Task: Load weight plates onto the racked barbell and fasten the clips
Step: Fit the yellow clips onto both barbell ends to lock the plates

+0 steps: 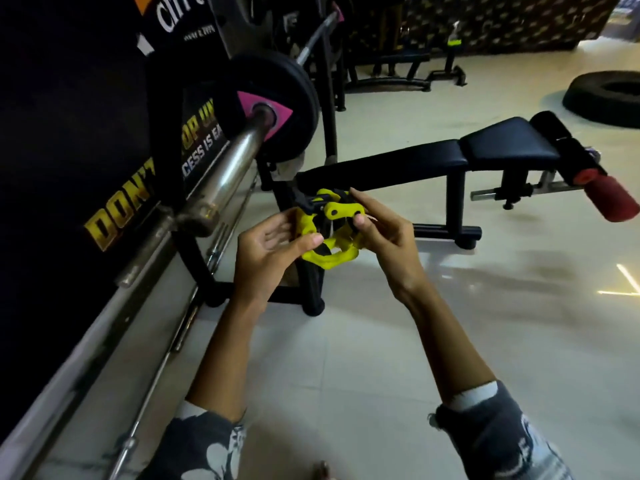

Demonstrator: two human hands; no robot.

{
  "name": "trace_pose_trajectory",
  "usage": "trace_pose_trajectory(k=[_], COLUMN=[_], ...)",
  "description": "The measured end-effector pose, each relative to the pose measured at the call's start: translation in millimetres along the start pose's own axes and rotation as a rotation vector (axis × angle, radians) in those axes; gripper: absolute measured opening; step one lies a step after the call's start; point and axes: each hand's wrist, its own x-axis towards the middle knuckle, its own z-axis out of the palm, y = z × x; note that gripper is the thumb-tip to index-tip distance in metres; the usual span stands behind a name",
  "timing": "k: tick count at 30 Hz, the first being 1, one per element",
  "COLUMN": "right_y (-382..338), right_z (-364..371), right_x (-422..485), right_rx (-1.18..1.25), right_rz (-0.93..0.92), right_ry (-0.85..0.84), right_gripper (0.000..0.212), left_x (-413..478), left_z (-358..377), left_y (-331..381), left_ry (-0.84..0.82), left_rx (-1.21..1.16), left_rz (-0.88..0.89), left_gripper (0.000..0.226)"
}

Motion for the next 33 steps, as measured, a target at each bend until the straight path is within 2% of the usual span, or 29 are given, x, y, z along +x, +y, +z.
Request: trace_pose_trajectory(k=[3, 9, 16, 19, 23, 29, 33], right_y=[-4.5, 10.1, 34.0, 43.2, 48.3, 49.8, 55.0], right_z=[41.0, 112.6, 169.9, 179.7, 184.5, 176.5, 163.1], right_x=[-10.2, -13.8, -5.1, -2.1, 21.5, 74.8, 121.1], right_rx=[0.04, 0.132, 0.149, 0.147, 0.13, 0.049, -0.072], right_rz=[-0.014, 0.011, -0.015, -0.017, 0.005, 0.069, 0.091], right_ry=[-0.054, -0.107, 0.058, 0.148, 0.223, 0.306, 0.348], right_gripper=[0.045, 0.048, 0.048, 0.051, 0.048, 0.045, 0.043], left_x=[-24.3, -42.2, -5.2, 15.2, 51.1, 115.6, 163.9], left_z=[-39.3, -117.3, -180.0, -189.9, -188.9, -179.1, -170.2], left_y=[15.4, 28.6, 20.9, 12.1, 3.6, -6.3, -11.0], left_ry=[0.036, 0.077, -0.079, -0.132, -0.139, -0.213, -0.203], left_rx=[0.04, 0.118, 0.119, 0.116, 0.06, 0.064, 0.07], left_rz=[0.031, 0.087, 0.035, 0.03, 0.013, -0.006, -0.037], left_gripper=[0.049, 0.044, 0.051, 0.051, 0.064, 0.048, 0.047])
